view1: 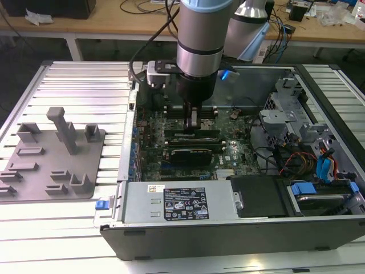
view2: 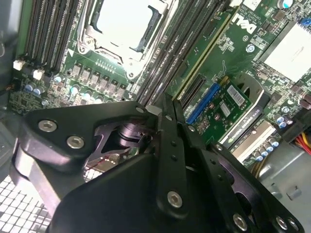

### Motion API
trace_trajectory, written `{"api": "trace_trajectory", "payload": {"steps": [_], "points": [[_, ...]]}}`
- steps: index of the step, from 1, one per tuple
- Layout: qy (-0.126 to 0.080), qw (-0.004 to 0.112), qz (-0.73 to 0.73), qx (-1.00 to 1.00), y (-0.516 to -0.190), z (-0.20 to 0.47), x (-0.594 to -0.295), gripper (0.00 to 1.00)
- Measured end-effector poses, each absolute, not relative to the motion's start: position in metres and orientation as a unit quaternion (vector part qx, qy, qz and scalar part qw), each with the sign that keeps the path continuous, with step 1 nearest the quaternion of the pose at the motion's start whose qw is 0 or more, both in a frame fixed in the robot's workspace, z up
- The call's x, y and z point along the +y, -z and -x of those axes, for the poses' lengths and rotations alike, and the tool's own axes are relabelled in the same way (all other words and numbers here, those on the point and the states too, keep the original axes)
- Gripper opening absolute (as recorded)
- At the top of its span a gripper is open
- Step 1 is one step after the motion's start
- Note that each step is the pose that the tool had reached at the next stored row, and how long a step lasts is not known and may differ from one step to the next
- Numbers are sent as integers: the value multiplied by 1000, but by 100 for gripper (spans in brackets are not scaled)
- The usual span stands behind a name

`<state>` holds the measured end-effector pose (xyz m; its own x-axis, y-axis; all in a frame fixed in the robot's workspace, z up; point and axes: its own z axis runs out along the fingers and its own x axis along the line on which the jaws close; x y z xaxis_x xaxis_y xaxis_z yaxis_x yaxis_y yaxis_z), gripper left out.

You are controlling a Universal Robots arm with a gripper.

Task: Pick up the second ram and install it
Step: 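Insert the second ram into the second slot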

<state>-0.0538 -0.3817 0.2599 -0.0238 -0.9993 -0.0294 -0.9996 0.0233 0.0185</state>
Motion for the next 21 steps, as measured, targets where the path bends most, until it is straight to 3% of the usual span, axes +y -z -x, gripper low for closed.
{"api": "trace_trajectory", "payload": {"steps": [21], "points": [[-11, 10, 705, 709, -245, 44, -380, 10]]}}
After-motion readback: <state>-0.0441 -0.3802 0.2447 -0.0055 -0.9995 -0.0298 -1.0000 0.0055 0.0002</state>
